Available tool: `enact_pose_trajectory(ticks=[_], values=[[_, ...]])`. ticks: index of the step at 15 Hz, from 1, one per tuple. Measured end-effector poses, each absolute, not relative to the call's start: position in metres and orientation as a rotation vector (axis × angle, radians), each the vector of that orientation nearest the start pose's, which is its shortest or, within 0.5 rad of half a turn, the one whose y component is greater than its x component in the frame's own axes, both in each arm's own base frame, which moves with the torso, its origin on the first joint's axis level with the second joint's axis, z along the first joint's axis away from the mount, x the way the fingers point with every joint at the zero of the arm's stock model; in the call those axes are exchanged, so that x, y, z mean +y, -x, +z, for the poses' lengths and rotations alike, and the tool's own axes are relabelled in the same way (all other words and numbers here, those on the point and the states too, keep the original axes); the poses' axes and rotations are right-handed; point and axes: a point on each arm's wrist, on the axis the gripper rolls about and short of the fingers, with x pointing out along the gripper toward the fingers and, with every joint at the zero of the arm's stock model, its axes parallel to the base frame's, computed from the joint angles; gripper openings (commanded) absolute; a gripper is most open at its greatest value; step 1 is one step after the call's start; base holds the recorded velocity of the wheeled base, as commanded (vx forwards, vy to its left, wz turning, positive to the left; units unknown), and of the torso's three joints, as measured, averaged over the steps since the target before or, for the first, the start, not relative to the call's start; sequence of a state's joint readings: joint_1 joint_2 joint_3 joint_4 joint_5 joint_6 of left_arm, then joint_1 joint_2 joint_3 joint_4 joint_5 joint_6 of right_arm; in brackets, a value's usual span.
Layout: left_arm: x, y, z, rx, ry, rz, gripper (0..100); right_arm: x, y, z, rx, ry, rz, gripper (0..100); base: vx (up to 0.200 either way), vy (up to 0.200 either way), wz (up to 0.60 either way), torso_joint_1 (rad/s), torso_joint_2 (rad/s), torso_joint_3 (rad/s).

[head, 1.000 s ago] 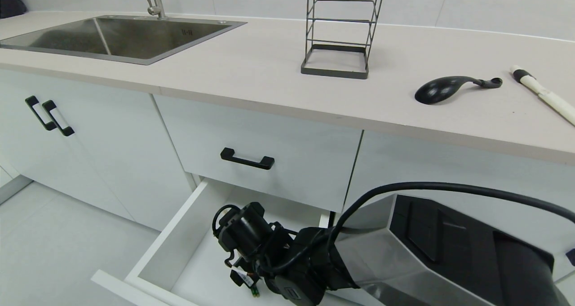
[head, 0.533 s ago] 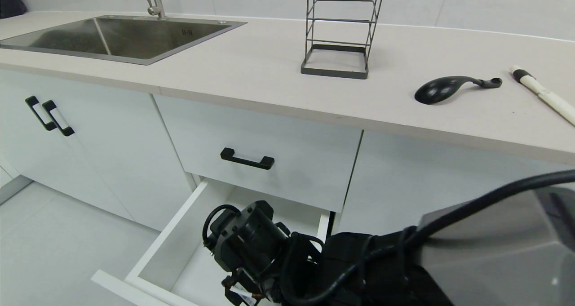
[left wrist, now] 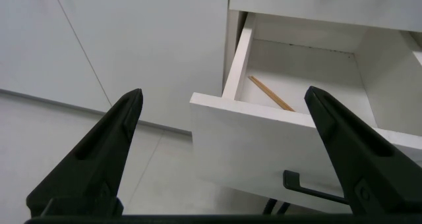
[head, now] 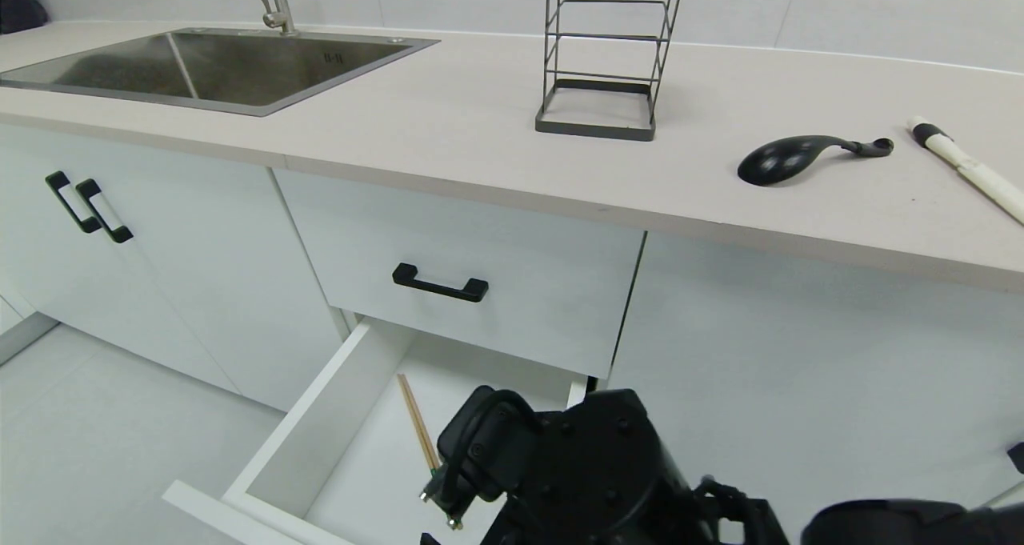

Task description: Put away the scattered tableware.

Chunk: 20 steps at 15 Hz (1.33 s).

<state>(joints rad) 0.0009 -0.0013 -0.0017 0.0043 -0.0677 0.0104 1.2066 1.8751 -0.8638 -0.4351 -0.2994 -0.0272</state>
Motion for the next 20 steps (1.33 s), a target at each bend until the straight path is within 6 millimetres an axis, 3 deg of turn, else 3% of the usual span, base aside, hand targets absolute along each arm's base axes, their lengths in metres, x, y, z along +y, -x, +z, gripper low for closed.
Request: enact_pose_trajectory(ticks=[7, 12, 15, 20], values=[[-0.002, 0.023, 0.075, 0.001, -0.011, -0.066, 100, 0.275, -0.116, 0.138, 0.376, 0.404, 0.951, 100, 0.0, 0.0, 0.0, 0.0, 0.0, 0.0], [-0.002, 0.023, 0.075, 0.001, -0.01, -0.067, 100, 0.247, -0.127, 0.154, 0.343, 0.319, 0.966, 100, 0.0, 0.0, 0.0, 0.0, 0.0, 0.0], [-0.002, 0.023, 0.075, 0.001, -0.011, -0.066, 100, 0.243, -0.13, 0.159, 0.335, 0.293, 0.951, 100, 0.0, 0.0, 0.0, 0.0, 0.0, 0.0], [-0.002, 0.023, 0.075, 0.001, -0.011, -0.066, 100, 0.25, -0.133, 0.149, 0.359, 0.313, 0.95, 100, 0.0, 0.0, 0.0, 0.0, 0.0, 0.0]])
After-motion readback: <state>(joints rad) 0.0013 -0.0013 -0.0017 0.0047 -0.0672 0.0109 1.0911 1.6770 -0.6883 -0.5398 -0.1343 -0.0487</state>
